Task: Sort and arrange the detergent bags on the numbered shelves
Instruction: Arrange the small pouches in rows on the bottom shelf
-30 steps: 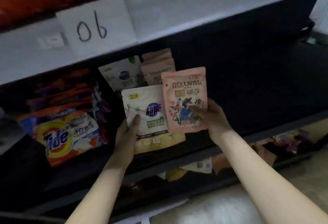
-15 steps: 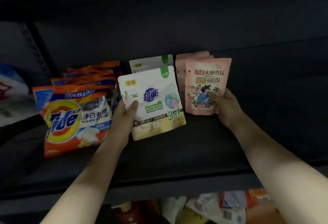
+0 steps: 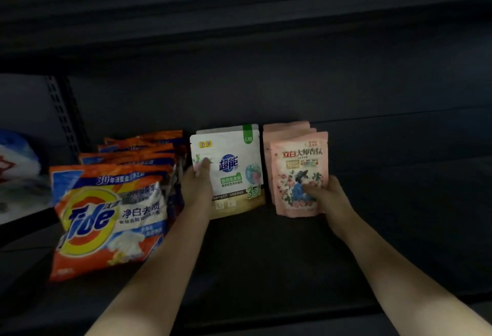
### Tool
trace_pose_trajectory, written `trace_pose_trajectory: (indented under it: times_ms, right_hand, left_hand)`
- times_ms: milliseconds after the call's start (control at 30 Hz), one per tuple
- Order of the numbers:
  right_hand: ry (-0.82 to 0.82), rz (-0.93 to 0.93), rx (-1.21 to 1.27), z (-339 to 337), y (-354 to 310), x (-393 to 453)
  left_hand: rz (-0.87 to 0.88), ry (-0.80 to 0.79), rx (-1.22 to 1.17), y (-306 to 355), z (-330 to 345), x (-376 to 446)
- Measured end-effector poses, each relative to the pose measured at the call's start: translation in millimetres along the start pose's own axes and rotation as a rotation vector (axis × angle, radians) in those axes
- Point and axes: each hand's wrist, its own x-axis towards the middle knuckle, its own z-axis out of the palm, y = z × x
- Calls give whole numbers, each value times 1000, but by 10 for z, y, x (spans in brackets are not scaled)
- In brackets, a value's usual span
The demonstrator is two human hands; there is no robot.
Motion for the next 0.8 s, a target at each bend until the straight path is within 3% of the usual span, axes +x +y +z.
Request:
trace_pose_trajectory:
  times_ms: [200, 800]
  right_hand:
    - [-86, -27, -46, 62, 1, -13]
    - [-65, -27, -118, 47, -5, 29]
  left_hand:
    - [67, 56, 1, -109, 176, 236]
    - [186, 112, 240, -535, 214, 520]
